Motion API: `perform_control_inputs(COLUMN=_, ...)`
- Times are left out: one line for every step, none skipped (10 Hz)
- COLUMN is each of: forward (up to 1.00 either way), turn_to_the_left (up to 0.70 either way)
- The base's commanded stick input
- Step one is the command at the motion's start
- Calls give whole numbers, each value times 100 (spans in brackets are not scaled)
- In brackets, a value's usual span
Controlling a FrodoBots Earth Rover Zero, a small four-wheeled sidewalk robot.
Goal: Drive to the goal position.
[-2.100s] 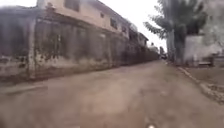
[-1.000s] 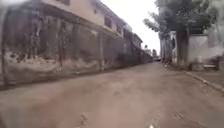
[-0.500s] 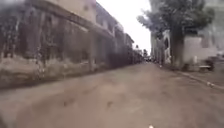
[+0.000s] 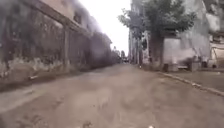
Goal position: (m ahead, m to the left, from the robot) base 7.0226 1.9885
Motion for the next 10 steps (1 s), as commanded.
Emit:
perform_control_inputs(forward=0, turn_to_the_left=0)
perform_control_inputs(forward=0, turn_to_the_left=0)
perform_control_inputs(forward=0, turn_to_the_left=0)
perform_control_inputs(forward=0, turn_to_the_left=0)
perform_control_inputs(forward=0, turn_to_the_left=0)
perform_control_inputs(forward=0, turn_to_the_left=0)
perform_control_inputs(forward=0, turn_to_the_left=0)
perform_control_inputs(forward=0, turn_to_the_left=0)
perform_control_inputs(forward=0, turn_to_the_left=0)
perform_control_inputs(forward=100, turn_to_the_left=0)
